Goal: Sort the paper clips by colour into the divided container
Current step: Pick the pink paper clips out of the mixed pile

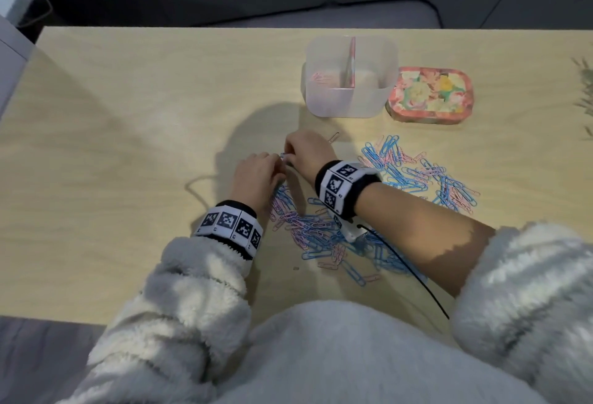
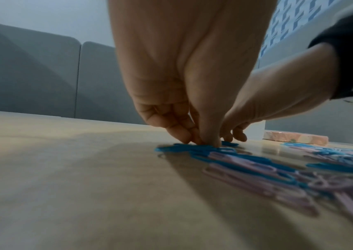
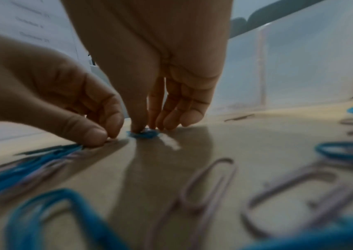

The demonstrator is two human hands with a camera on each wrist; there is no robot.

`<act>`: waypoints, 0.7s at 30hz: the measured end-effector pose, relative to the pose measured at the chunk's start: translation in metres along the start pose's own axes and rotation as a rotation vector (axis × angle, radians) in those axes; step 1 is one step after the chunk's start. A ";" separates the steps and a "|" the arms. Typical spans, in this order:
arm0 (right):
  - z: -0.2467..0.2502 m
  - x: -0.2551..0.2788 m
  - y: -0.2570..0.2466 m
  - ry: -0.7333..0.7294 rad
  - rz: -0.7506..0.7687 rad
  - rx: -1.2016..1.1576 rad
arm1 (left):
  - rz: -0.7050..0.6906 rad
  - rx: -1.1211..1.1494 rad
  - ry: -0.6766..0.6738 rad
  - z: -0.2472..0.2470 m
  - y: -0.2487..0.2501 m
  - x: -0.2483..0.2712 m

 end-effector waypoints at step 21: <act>0.026 0.007 0.084 0.098 -0.061 0.109 | 0.137 0.567 0.009 0.011 -0.002 -0.014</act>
Point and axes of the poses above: each hand's wrist, its own x-axis away from the middle knuckle, its own z-axis out of the back of the hand, y = z × x, the point moved 7 cm from there along -x, towards the middle knuckle, and after that the axes turned 13 degrees about x, right-handed, at the moved point
